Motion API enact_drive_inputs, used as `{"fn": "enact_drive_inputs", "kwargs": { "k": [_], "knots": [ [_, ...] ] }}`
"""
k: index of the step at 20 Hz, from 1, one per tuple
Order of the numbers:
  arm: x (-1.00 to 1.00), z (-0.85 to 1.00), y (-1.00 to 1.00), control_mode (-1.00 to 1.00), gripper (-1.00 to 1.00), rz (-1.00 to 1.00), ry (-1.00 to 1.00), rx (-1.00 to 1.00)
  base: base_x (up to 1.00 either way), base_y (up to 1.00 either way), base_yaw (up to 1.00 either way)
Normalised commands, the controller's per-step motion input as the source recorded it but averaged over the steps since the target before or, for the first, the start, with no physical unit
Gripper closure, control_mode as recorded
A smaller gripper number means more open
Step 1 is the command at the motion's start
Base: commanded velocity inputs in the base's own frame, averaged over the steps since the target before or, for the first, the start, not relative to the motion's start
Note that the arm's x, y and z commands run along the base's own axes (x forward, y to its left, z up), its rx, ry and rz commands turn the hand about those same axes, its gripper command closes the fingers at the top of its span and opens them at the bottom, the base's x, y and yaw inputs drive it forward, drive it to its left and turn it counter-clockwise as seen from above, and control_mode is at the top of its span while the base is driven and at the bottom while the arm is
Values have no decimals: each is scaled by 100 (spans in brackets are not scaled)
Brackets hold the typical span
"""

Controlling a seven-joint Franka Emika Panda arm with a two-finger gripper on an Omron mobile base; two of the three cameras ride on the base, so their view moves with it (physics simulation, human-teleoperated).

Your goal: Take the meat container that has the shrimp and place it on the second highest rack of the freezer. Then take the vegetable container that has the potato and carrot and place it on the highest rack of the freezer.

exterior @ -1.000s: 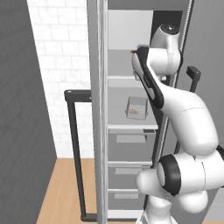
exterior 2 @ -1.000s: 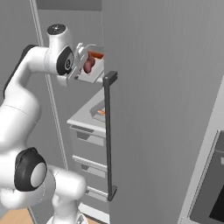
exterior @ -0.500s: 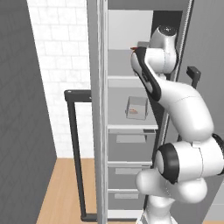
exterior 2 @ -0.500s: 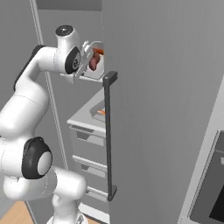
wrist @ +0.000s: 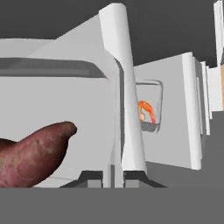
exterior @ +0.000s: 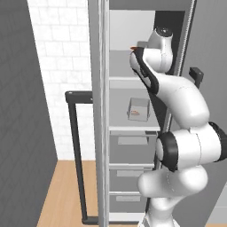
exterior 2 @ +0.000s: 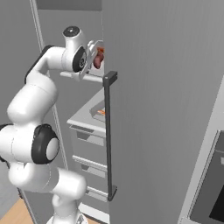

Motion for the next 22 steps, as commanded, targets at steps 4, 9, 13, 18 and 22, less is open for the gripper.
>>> {"fn": "enact_drive_inputs", "kwargs": {
  "k": [4, 9, 13, 18, 22],
  "knots": [
    [35, -16, 0, -100, 100, 0, 0, 0, 0, 0, 0],
    [32, -21, 0, -100, 100, 0, 0, 0, 0, 0, 0],
    [39, -12, 0, -100, 100, 0, 0, 0, 0, 0, 0],
    [27, -6, 0, -100, 100, 0, -2, 0, 0, 0, 0],
    [0, 0, 0, -100, 100, 0, 0, 0, 0, 0, 0]
  ]
}}
